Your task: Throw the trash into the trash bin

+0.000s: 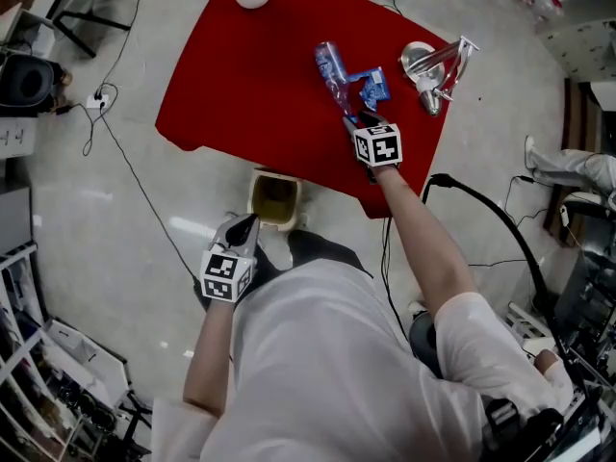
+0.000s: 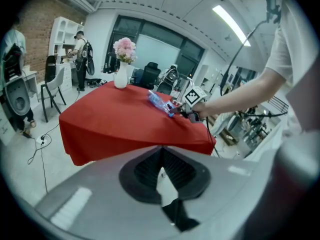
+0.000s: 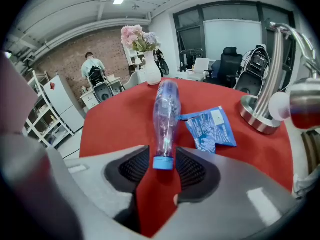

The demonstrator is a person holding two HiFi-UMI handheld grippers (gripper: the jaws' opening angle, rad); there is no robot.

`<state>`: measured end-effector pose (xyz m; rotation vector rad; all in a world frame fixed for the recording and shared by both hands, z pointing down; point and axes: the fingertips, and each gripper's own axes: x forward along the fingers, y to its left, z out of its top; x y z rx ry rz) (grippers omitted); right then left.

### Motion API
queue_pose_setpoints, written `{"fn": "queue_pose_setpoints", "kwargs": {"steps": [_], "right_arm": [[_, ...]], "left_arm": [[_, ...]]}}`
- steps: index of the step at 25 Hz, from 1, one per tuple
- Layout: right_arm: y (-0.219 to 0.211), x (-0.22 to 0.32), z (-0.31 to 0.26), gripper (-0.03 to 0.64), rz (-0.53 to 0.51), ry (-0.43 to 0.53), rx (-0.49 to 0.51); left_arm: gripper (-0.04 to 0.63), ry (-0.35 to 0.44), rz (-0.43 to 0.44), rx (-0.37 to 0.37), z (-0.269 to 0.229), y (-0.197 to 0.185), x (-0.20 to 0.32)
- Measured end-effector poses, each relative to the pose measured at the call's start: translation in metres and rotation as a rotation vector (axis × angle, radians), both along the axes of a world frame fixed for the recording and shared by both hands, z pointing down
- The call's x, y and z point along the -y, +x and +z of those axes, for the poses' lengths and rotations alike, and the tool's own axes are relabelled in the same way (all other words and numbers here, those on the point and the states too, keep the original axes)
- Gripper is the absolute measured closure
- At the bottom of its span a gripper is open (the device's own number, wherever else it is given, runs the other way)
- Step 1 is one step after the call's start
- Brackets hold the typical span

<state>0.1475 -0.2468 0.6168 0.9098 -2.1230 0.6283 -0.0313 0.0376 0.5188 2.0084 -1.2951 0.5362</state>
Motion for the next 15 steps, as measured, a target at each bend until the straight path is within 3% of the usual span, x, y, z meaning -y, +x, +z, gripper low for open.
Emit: {"fn": "queue_pose_setpoints", "kwargs": {"steps": [9,15], "right_arm": [[-0.005,0.008,0.028,0.459,0.022,-0.008,-0.133],[-0.006,0.002,0.017,0.465,0.040,-0.012,-0.111]], "left_arm": [[0.591,-0.021,-0.035,0.004,0.005,-0.015,-0.009],[0.591,-0.020,-0.031,0.009,0.006,-0.026,-0.013]]}}
